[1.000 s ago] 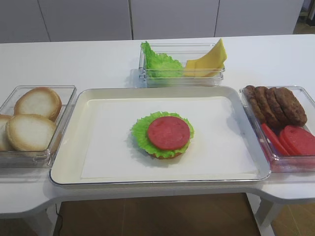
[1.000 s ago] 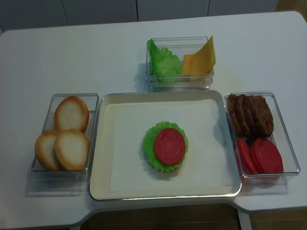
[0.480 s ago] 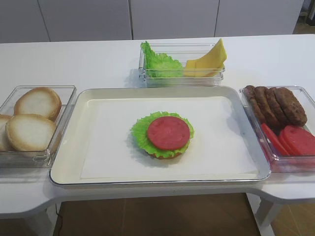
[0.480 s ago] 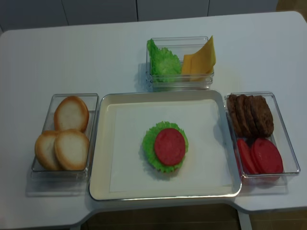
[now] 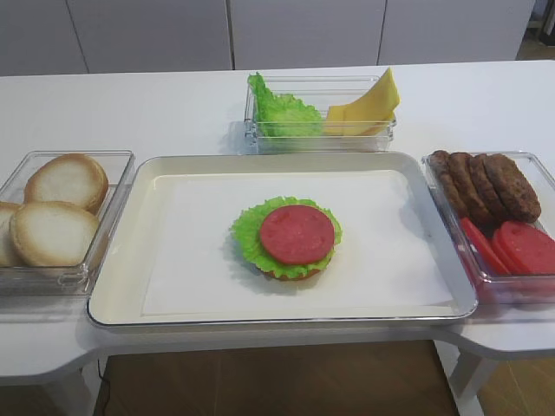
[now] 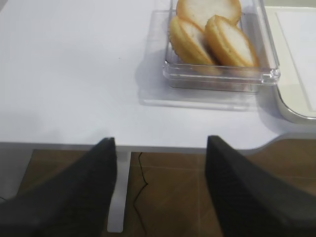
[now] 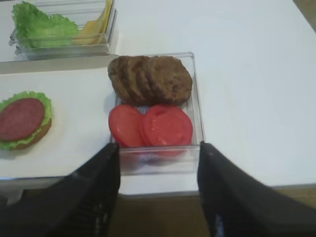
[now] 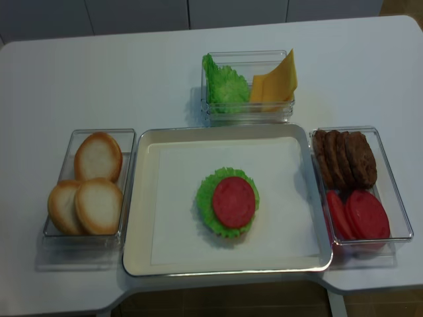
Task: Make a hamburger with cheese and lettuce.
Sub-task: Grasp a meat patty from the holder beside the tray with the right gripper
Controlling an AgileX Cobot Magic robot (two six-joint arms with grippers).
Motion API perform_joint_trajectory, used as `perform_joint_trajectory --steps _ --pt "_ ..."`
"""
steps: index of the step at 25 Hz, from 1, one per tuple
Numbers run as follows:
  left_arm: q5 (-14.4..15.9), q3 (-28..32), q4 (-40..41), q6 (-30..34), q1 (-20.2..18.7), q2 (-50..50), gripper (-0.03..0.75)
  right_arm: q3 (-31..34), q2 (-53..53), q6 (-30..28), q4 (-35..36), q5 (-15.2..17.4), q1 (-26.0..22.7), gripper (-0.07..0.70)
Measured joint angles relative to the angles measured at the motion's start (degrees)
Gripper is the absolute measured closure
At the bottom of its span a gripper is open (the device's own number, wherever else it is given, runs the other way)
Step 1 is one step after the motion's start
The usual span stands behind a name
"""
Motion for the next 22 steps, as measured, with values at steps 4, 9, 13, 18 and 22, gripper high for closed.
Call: perform_joint_trajectory --steps 4,9,13,18,22 --pt "0.0 0.0 0.0 0.0 0.0 0.0 0.288 -4.4 8.8 -0.3 1.0 -4.3 0.0 0.253" --pt "0.0 0.0 0.0 0.0 0.0 0.0 0.288 -9.5 20.6 -0.3 2.8 -7.6 0.0 0.253" --pt "0.0 0.0 0.0 0.0 0.0 0.0 0.288 -13.7 29.1 -0.3 3.8 -8.4 0.0 0.253" --pt "0.0 0.0 0.0 0.0 0.0 0.0 0.288 -19.4 38.2 -0.3 5.4 -9.3 0.3 0.253" --pt "0.0 0.0 0.0 0.0 0.0 0.0 0.288 -24.2 45.1 0.3 3.4 -9.5 4.8 0.253"
